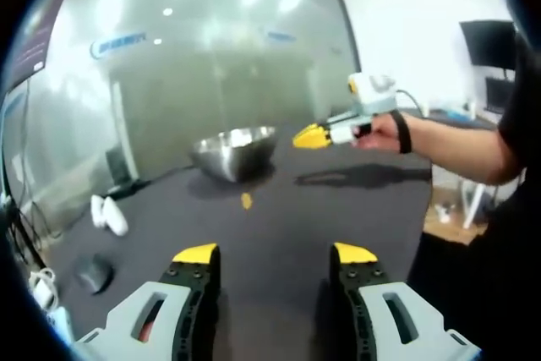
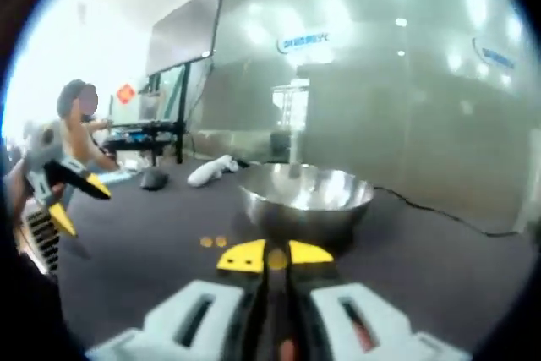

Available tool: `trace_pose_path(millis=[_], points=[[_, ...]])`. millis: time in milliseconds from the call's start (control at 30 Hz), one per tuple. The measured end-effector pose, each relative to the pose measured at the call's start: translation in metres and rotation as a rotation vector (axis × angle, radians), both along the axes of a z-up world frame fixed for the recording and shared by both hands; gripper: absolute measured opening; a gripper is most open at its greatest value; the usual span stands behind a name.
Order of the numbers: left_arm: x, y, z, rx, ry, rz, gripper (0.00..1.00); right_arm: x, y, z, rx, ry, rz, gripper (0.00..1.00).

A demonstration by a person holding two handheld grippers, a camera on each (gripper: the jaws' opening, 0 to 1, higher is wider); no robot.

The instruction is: Pick up the QQ candy scattered on the table and place it into the stainless steel bowl on the table

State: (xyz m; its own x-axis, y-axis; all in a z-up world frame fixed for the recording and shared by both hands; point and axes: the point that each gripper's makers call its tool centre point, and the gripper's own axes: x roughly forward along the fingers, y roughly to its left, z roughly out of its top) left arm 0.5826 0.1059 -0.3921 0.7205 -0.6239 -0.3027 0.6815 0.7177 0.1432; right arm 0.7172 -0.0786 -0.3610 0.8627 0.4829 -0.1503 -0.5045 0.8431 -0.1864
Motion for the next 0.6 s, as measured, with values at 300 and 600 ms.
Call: trace_pose_path(millis=[300, 600], points=[[0.001, -0.001, 0.0, 0.002, 0.0, 0.0, 0.53, 0.03, -0.013, 0.042, 0.047, -0.092, -0.111, 0.09], [-0.002, -0.002, -0.004, 0.007, 0.012, 0.002, 0.53, 0.068, 0.012, 0.054, 0.109, -0.114, -0.142, 0.09]])
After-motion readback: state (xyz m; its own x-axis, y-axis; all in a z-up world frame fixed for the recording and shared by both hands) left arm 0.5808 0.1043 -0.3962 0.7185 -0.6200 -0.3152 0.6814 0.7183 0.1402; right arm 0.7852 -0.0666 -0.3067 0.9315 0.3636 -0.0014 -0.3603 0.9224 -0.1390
